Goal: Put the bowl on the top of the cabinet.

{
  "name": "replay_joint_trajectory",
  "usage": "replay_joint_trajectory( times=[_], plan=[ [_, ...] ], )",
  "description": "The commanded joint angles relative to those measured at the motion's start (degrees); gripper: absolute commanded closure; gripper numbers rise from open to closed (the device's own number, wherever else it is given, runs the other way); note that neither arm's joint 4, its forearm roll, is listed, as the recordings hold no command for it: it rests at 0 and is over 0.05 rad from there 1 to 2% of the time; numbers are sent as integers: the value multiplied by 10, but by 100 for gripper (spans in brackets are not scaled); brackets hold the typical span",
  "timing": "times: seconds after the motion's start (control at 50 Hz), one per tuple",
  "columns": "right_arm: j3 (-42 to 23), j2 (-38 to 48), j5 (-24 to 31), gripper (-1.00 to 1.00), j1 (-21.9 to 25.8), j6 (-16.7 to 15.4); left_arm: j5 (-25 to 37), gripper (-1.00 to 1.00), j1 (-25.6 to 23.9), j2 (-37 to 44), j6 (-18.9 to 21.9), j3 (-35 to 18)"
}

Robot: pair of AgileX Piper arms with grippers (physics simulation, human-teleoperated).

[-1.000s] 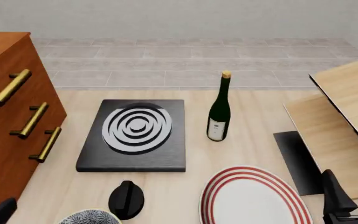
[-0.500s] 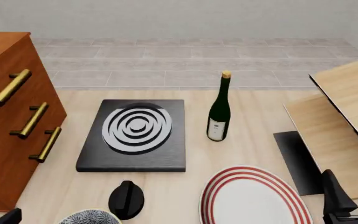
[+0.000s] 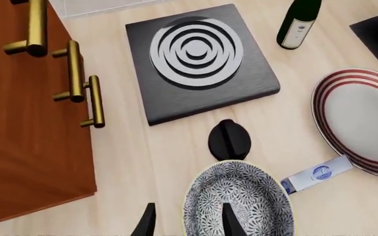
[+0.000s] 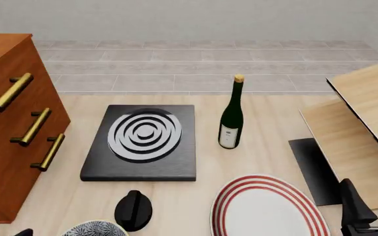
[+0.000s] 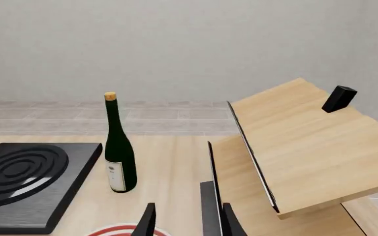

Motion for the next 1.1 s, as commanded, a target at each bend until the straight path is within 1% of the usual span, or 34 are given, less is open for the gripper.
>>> replay_joint_trajectory(
  times=[0.02, 0.18, 0.22, 0.36, 0.44, 0.64, 0.72, 0.8, 0.86, 1.0, 1.04, 1.1],
  plan=[
    [0, 0, 0, -100, 0, 0, -4, -100, -3, -1, -1, 17],
    [0, 0, 0, -100, 0, 0, -4, -100, -4, -3, 3, 33],
    [0, 0, 0, -100, 0, 0, 6, -100, -26, -6, -11, 37],
    [0, 0, 0, -100, 0, 0, 6, -100, -23, -6, -5, 39],
    [0, 0, 0, -100, 0, 0, 9, -100, -22, -12, 7, 46],
    [0, 0, 0, -100, 0, 0, 7, -100, -26, -10, 15, 59],
    [0, 0, 0, -100, 0, 0, 4, -100, -26, -12, 28, 63],
    [0, 0, 0, -100, 0, 0, 4, -100, -28, -13, 29, 67],
    [0, 0, 0, -100, 0, 0, -4, -100, -21, -13, 36, 76],
    [0, 0, 0, -100, 0, 0, -2, -100, -28, -20, 37, 90],
    [0, 0, 0, -100, 0, 0, -8, -100, -23, -21, 39, 106],
    [0, 0, 0, -100, 0, 0, -12, -100, -21, -21, 41, 111]
  ],
)
